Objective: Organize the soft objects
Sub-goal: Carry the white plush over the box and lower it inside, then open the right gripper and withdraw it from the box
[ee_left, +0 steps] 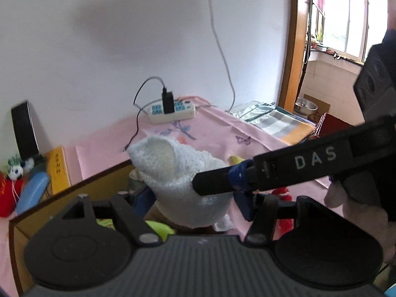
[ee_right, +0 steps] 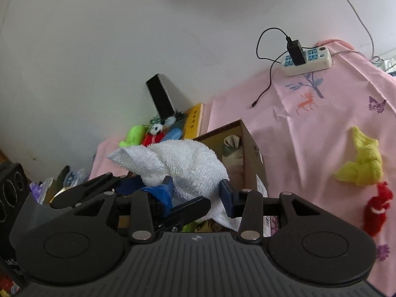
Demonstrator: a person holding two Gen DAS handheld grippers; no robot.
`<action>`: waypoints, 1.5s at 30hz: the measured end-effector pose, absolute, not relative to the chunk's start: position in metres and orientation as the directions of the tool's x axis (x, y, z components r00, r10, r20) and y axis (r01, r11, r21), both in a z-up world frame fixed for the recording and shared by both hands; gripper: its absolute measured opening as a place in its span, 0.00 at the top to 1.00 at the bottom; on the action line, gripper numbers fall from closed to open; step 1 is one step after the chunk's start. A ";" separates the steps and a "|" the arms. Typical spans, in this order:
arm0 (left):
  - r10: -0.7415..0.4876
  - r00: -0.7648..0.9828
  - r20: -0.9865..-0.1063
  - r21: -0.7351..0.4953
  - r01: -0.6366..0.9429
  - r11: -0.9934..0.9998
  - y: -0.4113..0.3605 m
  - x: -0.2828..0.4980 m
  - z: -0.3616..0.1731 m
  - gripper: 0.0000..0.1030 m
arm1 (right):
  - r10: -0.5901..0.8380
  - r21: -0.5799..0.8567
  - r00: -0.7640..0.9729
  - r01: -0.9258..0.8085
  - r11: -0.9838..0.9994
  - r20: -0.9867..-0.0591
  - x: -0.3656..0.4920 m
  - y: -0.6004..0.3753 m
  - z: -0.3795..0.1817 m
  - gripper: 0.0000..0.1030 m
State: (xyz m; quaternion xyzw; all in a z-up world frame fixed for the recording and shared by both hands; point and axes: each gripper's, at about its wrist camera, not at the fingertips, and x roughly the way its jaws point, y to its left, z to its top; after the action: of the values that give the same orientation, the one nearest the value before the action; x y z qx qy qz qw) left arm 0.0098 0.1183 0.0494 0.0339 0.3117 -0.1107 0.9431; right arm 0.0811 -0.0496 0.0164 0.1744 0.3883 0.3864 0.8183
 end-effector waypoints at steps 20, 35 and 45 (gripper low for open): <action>-0.288 0.584 -0.759 -0.208 0.201 0.957 0.174 0.066 -0.036 0.32 | 0.659 0.499 0.474 -0.430 0.752 -0.585 0.085 -0.004 -0.012 0.75; -0.375 0.637 -0.673 -0.323 0.204 0.924 0.177 0.056 -0.022 0.29 | 0.637 0.439 0.542 -0.463 0.771 -0.547 0.079 0.000 -0.007 0.77; -0.290 0.622 -0.728 -0.243 0.162 0.957 0.165 0.049 -0.025 0.30 | 0.611 0.413 0.588 -0.450 0.791 -0.530 0.068 -0.011 -0.006 0.78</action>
State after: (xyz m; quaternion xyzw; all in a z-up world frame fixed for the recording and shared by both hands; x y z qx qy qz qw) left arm 0.0486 0.1650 -0.0250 -0.0768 0.4163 -0.1258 0.8972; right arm 0.0683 -0.0114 -0.0064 0.1182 0.3403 0.3006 0.8831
